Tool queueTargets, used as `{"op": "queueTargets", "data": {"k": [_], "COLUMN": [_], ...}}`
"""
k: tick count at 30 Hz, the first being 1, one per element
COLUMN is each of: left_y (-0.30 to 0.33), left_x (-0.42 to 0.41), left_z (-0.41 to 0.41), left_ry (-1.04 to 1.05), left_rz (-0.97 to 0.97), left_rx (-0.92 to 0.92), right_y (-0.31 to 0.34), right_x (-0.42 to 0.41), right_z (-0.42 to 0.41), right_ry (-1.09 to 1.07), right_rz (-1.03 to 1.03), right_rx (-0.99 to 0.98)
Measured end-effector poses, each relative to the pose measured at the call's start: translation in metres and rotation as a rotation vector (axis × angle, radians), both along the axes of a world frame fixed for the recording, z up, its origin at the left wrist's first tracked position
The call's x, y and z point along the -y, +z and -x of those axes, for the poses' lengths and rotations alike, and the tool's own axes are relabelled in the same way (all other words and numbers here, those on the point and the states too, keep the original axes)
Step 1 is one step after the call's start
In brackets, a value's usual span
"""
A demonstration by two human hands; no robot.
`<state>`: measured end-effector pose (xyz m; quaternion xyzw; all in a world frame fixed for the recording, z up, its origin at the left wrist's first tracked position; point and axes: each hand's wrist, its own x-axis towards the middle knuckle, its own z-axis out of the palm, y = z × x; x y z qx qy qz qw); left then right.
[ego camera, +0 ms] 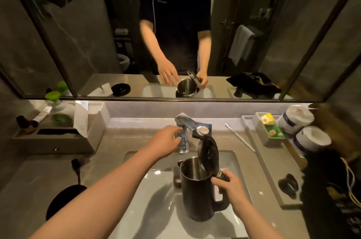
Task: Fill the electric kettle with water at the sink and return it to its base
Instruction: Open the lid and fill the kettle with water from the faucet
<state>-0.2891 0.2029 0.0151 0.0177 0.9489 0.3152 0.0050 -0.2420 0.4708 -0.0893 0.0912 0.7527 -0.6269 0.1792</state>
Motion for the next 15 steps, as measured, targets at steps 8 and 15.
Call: {"op": "queueTargets", "data": {"k": [8, 15], "left_y": [-0.028, -0.040], "left_x": [-0.018, -0.023], "left_z": [0.068, 0.089], "left_ry": [-0.111, -0.128], "left_rz": [0.372, 0.516], "left_rx": [-0.086, -0.185], "right_y": [-0.015, -0.021], "right_x": [0.014, 0.020], "right_z": [0.033, 0.050], "right_ry": [0.014, 0.018], "right_rz": [0.052, 0.107], "right_rx": [0.040, 0.044]}}
